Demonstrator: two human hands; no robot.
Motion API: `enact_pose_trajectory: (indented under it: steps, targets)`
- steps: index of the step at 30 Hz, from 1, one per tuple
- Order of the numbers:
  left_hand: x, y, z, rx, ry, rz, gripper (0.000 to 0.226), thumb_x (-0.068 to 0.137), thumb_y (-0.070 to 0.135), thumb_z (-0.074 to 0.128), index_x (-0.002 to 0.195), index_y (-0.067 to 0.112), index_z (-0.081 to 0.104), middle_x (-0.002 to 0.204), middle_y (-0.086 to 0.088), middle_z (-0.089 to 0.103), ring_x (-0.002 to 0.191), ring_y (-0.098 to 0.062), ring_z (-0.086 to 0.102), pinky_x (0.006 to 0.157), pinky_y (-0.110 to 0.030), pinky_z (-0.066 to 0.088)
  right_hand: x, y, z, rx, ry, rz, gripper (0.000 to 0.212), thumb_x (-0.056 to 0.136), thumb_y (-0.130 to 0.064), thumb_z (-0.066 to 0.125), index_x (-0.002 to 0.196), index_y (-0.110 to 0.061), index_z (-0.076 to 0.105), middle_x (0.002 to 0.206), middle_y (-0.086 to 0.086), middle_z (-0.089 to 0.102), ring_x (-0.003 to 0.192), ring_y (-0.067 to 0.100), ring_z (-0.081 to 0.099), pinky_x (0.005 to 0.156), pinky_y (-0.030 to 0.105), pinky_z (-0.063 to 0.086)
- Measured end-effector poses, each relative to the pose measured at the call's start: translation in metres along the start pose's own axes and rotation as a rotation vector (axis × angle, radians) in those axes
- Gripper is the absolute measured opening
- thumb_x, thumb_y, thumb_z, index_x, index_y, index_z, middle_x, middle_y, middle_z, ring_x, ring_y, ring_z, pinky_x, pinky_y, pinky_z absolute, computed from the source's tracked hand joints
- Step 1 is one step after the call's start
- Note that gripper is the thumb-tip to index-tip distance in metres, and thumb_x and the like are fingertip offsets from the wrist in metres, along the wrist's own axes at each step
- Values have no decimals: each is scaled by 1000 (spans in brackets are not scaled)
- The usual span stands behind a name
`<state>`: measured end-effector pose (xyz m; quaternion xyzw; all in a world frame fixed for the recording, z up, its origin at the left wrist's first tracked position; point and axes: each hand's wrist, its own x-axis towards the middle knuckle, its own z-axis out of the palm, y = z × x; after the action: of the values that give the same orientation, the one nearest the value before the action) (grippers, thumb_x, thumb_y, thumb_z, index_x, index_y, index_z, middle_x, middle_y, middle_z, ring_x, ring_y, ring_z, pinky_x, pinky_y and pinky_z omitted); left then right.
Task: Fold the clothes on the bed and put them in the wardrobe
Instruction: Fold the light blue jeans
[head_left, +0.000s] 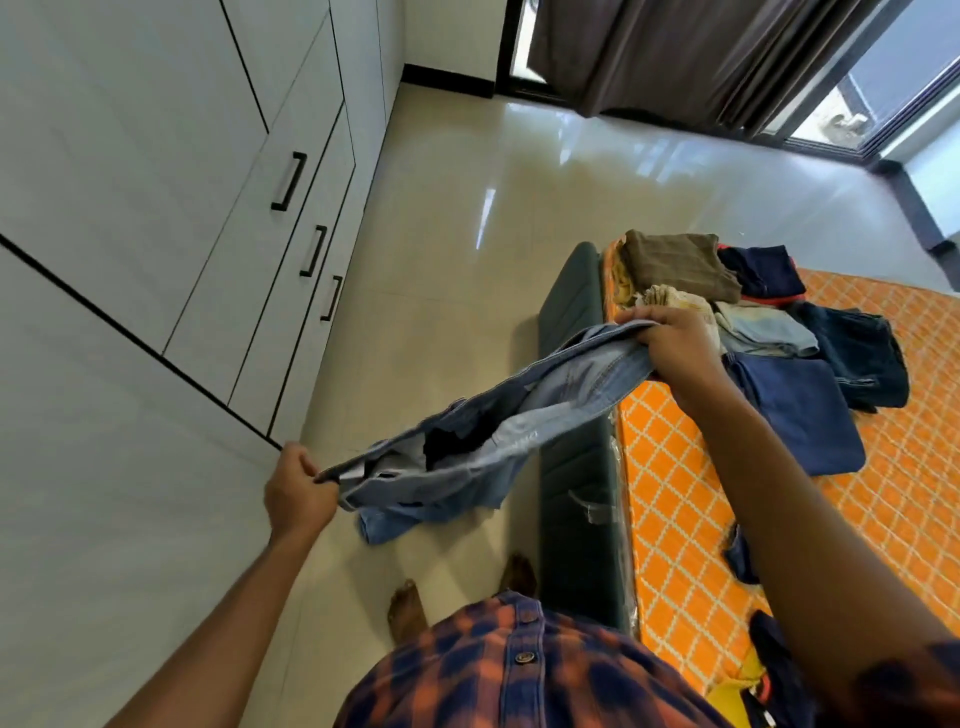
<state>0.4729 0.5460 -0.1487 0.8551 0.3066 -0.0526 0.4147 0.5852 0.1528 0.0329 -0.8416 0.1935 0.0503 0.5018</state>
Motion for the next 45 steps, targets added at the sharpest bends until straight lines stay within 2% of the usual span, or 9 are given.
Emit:
enact_pose_trajectory:
  steps: [4, 8, 13, 21, 28, 32, 37, 42, 45]
  targets:
    - [38, 27, -21, 123, 43, 44, 44, 82, -6, 64, 121, 11, 55, 96, -16, 64, 89, -36, 61, 81, -44, 50, 24, 48, -15, -586, 53, -17, 31, 78, -6, 52, 90, -22, 75, 83, 11, 71, 79, 30, 68, 77, 47, 60]
    - [67, 76, -27, 177, 18, 110, 33, 88, -4, 60, 118, 9, 62, 112, -19, 65, 95, -40, 65, 77, -53, 61, 41, 86, -15, -616, 77, 90, 35, 73, -16, 49, 96, -20, 74, 81, 8, 72, 80, 33, 69, 83, 46, 58]
    - [103, 186, -39, -488, 10, -79, 30, 95, -9, 48, 87, 15, 64, 104, -18, 64, 90, -34, 65, 59, -35, 56, 100, 56, -20, 163, 109, 314, 30, 100, -6, 40, 94, -16, 68, 104, 21, 65, 73, 28, 63, 49, 31, 55]
    - [98, 301, -106, -917, -78, 232, 40, 94, -4, 40, 97, 26, 66, 112, -6, 64, 100, -22, 62, 80, -34, 55, 128, -30, -74, 1058, -54, 31, 30, 100, 2, 40, 97, -11, 67, 84, 5, 61, 66, 10, 62, 52, 14, 51]
    - [61, 264, -97, -1387, -81, 93, 35, 63, 10, 53, 94, 17, 67, 115, -15, 66, 103, -37, 66, 90, -45, 55, 78, 3, -49, 1261, -44, -66, 43, 53, -2, 67, 93, -15, 75, 101, 11, 63, 92, 27, 62, 73, 31, 55]
    - [46, 226, -64, -1574, 21, -88, 13, 76, 20, 55, 85, 11, 58, 97, -15, 61, 99, -37, 64, 86, -43, 54, 43, 36, -10, 1471, 34, 46, 22, 74, -7, 60, 87, -12, 77, 94, 9, 70, 89, 27, 68, 84, 40, 55]
    - [51, 151, -21, -1152, 172, -311, 20, 86, -3, 67, 104, -1, 60, 104, -20, 67, 85, -32, 70, 58, -31, 58, 25, 75, 25, 1218, 184, 233, 15, 88, 2, 63, 85, -11, 57, 82, 7, 58, 76, 22, 62, 67, 34, 56]
    - [21, 88, 16, -1241, 88, -518, 30, 103, 3, 44, 87, 6, 69, 134, -23, 59, 109, -30, 64, 100, -38, 48, 9, 111, 43, 1164, 366, 625, 43, 84, -2, 71, 125, -3, 59, 118, 15, 68, 102, 29, 67, 76, 37, 56]
    - [8, 81, 31, -1451, 89, -602, 20, 106, 11, 43, 100, 4, 60, 141, -19, 56, 130, -31, 54, 102, -42, 46, 0, 112, 46, 1272, 410, 702, 37, 93, -11, 68, 126, -4, 55, 119, 15, 66, 114, 32, 63, 100, 40, 51]
